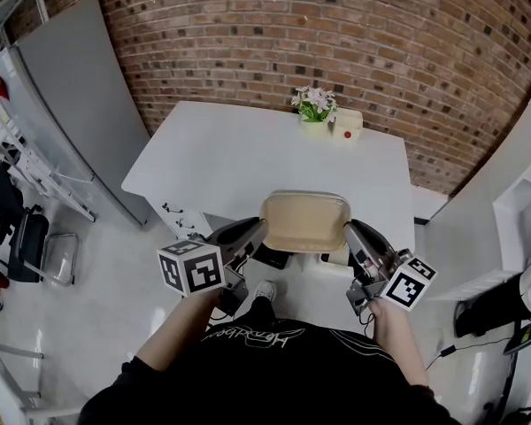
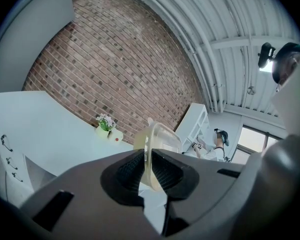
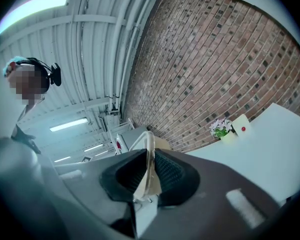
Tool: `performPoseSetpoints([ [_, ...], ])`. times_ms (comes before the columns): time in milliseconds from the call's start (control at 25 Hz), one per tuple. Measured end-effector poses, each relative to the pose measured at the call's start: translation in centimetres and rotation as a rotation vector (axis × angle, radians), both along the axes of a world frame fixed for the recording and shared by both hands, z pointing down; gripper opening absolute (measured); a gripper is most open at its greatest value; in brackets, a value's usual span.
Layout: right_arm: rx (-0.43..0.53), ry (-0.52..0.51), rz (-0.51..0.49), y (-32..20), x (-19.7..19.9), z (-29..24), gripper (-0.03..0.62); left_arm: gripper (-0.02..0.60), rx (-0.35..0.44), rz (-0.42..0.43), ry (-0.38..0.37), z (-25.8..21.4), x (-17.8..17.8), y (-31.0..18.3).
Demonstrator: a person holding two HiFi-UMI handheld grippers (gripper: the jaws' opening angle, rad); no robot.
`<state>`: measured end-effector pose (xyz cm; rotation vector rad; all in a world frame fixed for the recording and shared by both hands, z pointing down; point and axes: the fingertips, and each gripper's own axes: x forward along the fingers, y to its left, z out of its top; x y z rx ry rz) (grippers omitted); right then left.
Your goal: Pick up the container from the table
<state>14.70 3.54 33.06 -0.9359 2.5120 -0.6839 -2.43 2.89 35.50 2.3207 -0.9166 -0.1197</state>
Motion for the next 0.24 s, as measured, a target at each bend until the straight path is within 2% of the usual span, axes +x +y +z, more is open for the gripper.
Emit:
performPoseSetpoints([
  [240,-0.008,-0.01,0.008,0.88,0.59,0.49,0.052,0.049,-0.002,0.006,-0.011,0.3,0.59,0.92],
])
